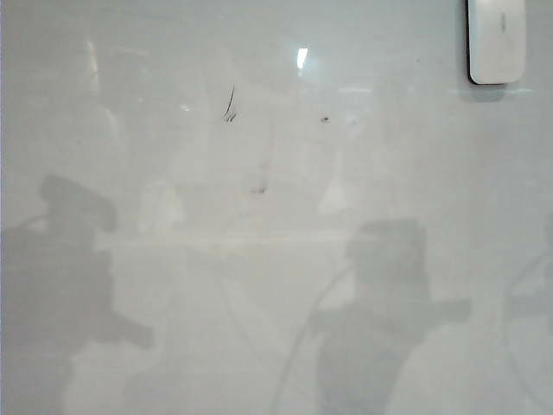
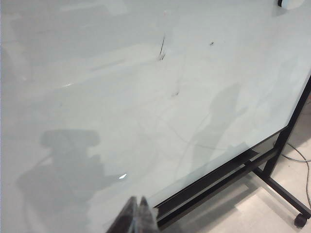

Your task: Grab the whiteboard eraser that is attached to the surface of the whiteboard and use it to clean the writing on the whiteboard.

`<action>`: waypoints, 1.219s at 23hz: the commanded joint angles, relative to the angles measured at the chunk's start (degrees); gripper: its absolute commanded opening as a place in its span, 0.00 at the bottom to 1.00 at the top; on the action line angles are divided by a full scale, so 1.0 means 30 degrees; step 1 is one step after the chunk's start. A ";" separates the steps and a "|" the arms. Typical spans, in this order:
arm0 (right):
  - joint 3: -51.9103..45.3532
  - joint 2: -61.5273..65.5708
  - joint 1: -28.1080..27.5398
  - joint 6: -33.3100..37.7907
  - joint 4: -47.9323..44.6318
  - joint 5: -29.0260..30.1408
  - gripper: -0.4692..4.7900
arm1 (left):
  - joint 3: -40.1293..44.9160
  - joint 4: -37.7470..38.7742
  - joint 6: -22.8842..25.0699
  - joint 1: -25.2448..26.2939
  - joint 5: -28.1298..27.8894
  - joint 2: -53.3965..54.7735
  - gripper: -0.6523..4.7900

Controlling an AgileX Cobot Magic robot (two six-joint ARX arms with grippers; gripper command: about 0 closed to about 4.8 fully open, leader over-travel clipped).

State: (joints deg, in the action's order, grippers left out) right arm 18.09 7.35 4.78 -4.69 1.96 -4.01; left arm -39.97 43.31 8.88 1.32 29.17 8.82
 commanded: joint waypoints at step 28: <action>-0.5829 -0.2441 -0.0087 0.0066 0.2973 -0.0095 0.09 | -0.0080 -0.0182 0.0044 0.0015 0.0073 0.0015 0.12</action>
State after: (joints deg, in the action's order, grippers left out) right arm 0.56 0.05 4.51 -4.69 11.11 -4.08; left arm -39.97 43.33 8.88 1.32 29.17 8.82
